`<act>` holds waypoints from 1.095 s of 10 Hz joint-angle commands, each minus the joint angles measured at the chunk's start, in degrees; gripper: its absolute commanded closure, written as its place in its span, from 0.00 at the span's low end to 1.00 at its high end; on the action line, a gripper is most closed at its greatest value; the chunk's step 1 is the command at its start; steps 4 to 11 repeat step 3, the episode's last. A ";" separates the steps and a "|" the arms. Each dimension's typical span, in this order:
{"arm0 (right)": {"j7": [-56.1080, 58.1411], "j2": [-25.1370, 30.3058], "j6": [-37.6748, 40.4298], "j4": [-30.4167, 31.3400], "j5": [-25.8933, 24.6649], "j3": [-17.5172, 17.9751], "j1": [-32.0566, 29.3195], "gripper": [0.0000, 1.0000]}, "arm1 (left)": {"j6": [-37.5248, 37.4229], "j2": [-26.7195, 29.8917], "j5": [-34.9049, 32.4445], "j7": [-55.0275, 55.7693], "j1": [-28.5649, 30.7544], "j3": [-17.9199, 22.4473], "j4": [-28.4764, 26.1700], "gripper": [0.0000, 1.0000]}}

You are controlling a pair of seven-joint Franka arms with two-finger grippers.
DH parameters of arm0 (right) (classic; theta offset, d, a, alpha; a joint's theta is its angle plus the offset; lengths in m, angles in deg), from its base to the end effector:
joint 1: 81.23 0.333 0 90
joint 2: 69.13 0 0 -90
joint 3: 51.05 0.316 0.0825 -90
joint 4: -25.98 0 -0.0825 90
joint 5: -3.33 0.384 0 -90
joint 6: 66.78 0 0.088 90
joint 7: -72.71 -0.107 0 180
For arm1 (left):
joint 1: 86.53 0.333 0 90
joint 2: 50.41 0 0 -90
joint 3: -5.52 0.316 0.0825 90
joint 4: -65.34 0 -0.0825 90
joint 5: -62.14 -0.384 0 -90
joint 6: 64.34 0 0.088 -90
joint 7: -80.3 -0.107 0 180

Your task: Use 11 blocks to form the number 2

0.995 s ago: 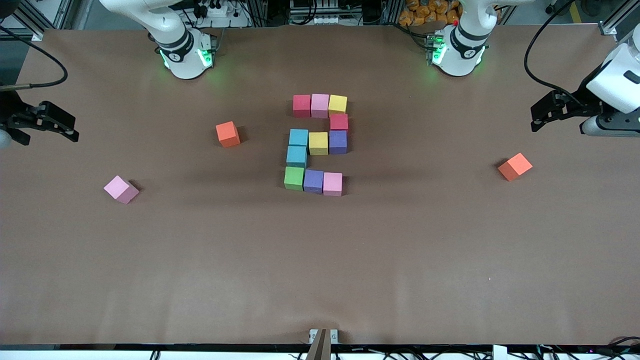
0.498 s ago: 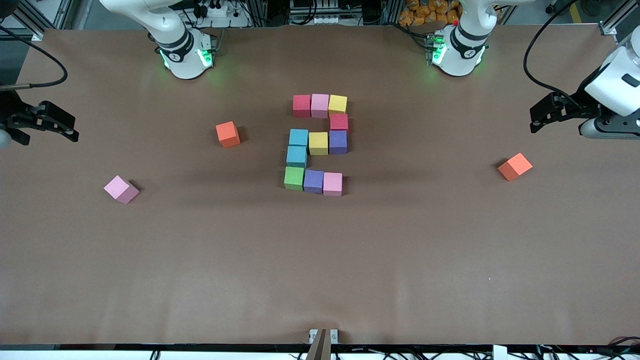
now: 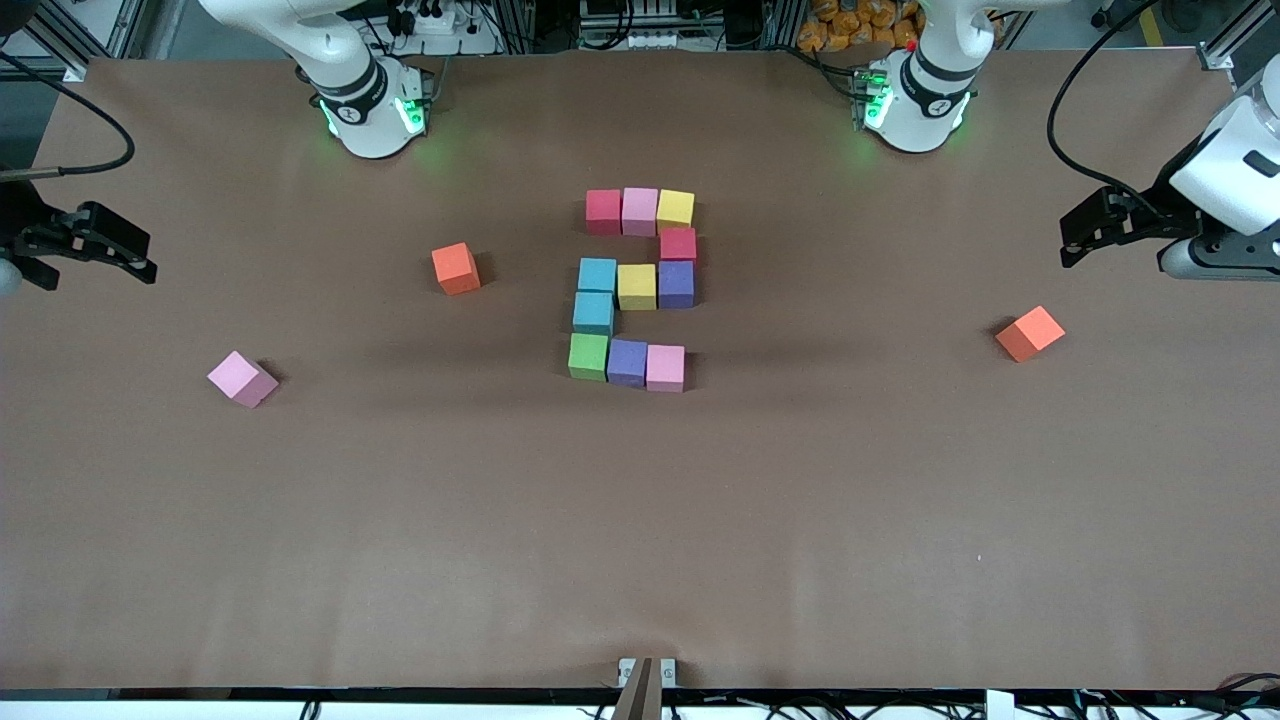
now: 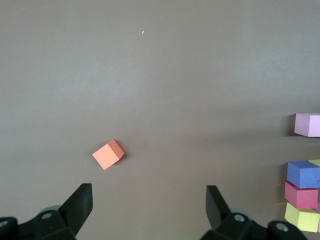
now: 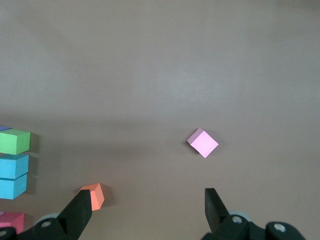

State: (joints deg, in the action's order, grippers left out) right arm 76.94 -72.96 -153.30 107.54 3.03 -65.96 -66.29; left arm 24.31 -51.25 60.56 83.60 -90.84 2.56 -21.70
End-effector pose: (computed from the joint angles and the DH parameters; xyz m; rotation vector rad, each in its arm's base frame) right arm 0.5689 0.0055 0.6519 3.1160 0.1165 0.0330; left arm 0.5532 -0.0673 0.6386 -3.1142 0.1066 -0.0247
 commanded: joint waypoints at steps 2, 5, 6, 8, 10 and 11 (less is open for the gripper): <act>0.69 0.32 0.83 -0.70 -0.76 0.05 -0.52 0.00 | -0.93 -0.31 1.13 -0.14 0.18 -0.20 1.25 0.00; 0.69 0.32 0.83 -0.70 -0.68 0.05 -0.52 0.00 | -0.76 -0.31 1.05 -0.06 0.18 -0.12 1.25 0.00; 0.69 0.32 0.83 -0.70 -0.68 0.05 -0.52 0.00 | -0.76 -0.31 1.05 -0.06 0.18 -0.12 1.25 0.00; 0.69 0.32 0.83 -0.70 -0.68 0.05 -0.52 0.00 | -0.76 -0.31 1.05 -0.06 0.18 -0.12 1.25 0.00; 0.69 0.32 0.83 -0.70 -0.68 0.05 -0.52 0.00 | -0.76 -0.31 1.05 -0.06 0.18 -0.12 1.25 0.00; 0.69 0.32 0.83 -0.70 -0.68 0.05 -0.52 0.00 | -0.76 -0.31 1.05 -0.06 0.18 -0.12 1.25 0.00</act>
